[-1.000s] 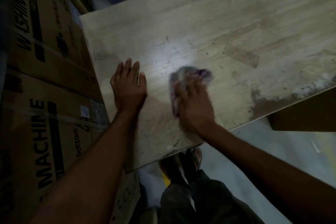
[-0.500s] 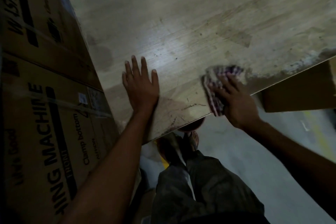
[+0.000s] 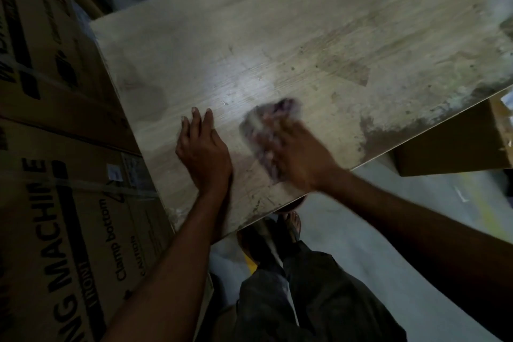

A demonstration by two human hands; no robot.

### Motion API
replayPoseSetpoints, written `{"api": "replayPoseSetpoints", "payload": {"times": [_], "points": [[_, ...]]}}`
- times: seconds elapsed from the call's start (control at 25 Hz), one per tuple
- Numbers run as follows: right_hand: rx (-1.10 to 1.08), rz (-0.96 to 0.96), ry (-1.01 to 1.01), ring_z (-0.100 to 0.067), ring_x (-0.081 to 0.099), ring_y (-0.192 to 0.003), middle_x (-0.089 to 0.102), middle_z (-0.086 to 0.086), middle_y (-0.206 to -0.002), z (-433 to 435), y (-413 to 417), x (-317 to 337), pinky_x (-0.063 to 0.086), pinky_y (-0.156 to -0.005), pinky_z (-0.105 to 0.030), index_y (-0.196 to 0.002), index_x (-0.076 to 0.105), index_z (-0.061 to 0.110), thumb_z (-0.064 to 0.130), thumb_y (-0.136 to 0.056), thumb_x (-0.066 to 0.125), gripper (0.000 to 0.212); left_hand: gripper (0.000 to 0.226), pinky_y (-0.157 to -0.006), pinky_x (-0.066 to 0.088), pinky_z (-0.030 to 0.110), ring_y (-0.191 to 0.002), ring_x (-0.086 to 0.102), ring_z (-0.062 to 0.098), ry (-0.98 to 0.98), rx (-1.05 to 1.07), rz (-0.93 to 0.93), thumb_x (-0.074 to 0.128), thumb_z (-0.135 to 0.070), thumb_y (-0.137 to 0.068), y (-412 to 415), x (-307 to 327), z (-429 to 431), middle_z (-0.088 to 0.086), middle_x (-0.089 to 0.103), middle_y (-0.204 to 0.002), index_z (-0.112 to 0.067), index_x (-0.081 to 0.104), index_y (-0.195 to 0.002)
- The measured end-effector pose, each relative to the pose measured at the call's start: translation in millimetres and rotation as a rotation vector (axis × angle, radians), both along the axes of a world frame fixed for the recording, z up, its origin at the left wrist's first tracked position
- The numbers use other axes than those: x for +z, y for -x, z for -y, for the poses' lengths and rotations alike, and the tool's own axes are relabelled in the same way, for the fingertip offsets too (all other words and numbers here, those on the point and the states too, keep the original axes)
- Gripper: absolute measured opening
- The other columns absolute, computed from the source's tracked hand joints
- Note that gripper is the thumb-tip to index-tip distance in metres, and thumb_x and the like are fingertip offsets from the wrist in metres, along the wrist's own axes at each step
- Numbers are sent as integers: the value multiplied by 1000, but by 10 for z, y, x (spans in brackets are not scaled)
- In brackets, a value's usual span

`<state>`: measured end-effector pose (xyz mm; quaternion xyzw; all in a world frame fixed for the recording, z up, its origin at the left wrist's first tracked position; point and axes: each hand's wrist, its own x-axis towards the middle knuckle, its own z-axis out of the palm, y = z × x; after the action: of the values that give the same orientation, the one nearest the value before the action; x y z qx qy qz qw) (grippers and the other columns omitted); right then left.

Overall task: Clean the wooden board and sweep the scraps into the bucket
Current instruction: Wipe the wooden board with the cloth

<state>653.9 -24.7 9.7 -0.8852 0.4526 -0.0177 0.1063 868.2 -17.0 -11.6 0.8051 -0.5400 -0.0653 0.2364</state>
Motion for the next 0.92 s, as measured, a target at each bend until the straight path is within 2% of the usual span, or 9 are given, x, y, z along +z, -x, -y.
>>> {"api": "replayPoseSetpoints", "payload": {"times": [0.12, 0.24, 0.28, 0.4, 0.52, 0.56, 0.68, 0.8, 0.92], "points": [[-495, 70, -38, -43, 11, -156, 12, -22, -170, 391, -44, 131, 21, -122, -60, -164, 14, 25, 46, -103, 22, 65, 46, -110, 31, 42, -145, 38, 22, -12, 23, 26, 47, -22, -97, -13, 35, 8, -5, 47, -154, -32, 58, -140], [167, 21, 34, -41, 14, -157, 17, -21, -169, 49, -109, 1, 18, -125, -57, -162, 21, 23, 43, -106, 27, 60, 48, -110, 31, 44, -146, 37, 23, -45, 4, 45, 47, -21, -95, 9, 24, 21, -5, 45, -155, -32, 56, -141], [141, 26, 45, -42, 16, -156, 19, -21, -168, 182, -17, -10, 20, -124, -58, -162, 25, 22, 43, -105, 27, 60, 48, -109, 31, 44, -145, 37, 23, -47, 12, 49, 48, -21, -95, 8, 22, 20, -5, 45, -156, -32, 56, -141], [-565, 166, 14, -48, 20, -153, 22, -25, -167, 688, -135, 101, 24, -119, -64, -160, 31, 21, 45, -102, 25, 63, 46, -107, 32, 44, -144, 40, 25, -29, 31, 95, 50, -22, -96, 10, -3, 17, -5, 46, -155, -32, 56, -141], [142, 9, 103, -42, 16, -156, 20, -18, -169, 559, -351, -71, 17, -125, -60, -162, 25, 25, 43, -106, 27, 59, 46, -107, 32, 46, -145, 37, 27, -44, -35, 188, 49, -25, -98, -4, -44, 26, -7, 44, -156, -32, 53, -144], [129, 1, 102, -41, 14, -157, 19, -18, -169, 648, -278, -117, 16, -125, -58, -162, 22, 26, 44, -106, 24, 60, 47, -108, 32, 46, -146, 36, 26, -49, -47, 197, 49, -26, -99, 4, -44, 24, -7, 43, -157, -32, 51, -145], [-551, 138, 65, -44, 14, -156, 18, -23, -168, 868, -328, -25, 17, -124, -60, -162, 26, 23, 46, -103, 21, 63, 47, -106, 33, 46, -142, 40, 27, -39, -13, 166, 55, -24, -94, 3, -53, -3, -5, 50, -152, -31, 56, -141], [22, 76, 133, -39, 22, -154, 28, -21, -165, 898, -433, -59, 18, -123, -52, -158, 37, 21, 40, -103, 31, 58, 45, -92, 39, 45, -111, 49, 33, -31, 12, 134, 64, -24, -83, -39, 3, 327, 8, 58, -125, -26, 63, -128], [-467, 182, 121, -42, 18, -155, 22, -21, -168, 1409, -322, -20, 14, -124, -51, -158, 36, 22, 41, -103, 34, 59, 32, -79, 41, 44, -93, 54, 36, 28, -99, 214, 61, -19, -84, -48, 37, 881, 13, 58, -106, -19, 65, -116]]}}
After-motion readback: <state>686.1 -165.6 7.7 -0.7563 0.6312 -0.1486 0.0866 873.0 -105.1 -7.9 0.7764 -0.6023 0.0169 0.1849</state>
